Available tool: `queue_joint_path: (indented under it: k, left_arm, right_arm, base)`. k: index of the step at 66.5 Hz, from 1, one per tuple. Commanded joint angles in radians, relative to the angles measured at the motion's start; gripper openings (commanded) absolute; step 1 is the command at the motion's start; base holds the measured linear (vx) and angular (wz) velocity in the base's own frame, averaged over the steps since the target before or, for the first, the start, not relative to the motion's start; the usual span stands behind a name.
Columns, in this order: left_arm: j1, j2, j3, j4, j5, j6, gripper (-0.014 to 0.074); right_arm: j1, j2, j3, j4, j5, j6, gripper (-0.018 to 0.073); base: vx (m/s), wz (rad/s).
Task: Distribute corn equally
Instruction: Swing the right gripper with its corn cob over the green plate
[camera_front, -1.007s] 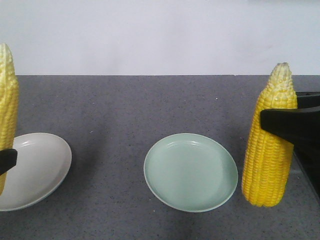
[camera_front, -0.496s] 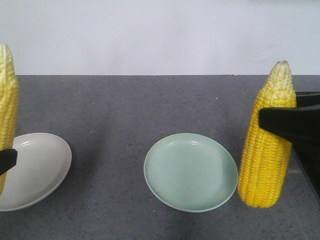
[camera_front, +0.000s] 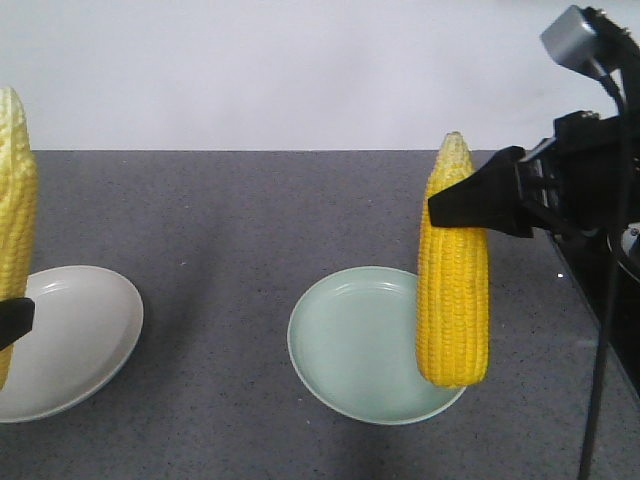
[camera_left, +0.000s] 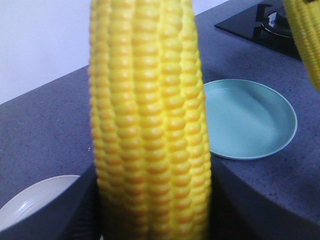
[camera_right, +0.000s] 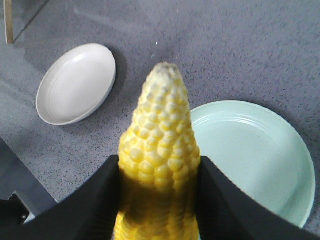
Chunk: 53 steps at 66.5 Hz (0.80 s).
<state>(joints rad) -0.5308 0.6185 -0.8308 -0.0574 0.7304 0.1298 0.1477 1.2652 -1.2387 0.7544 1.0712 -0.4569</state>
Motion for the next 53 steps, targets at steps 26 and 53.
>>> queue_joint_path:
  k: [26,53]
  left_arm:
    - [-0.005,0.003,-0.022,-0.006,-0.075,-0.009,0.0271]
    - [-0.005,0.003,-0.022,-0.006,-0.075,-0.009,0.0271]
  right_arm:
    - [-0.001,0.328,-0.318,0.003,0.141,0.107,0.0245]
    - [0.048,0.492,-0.396,-0.115,0.202,0.234,0.0245]
  base:
    - [0.0,0.0]
    - [0.0,0.0]
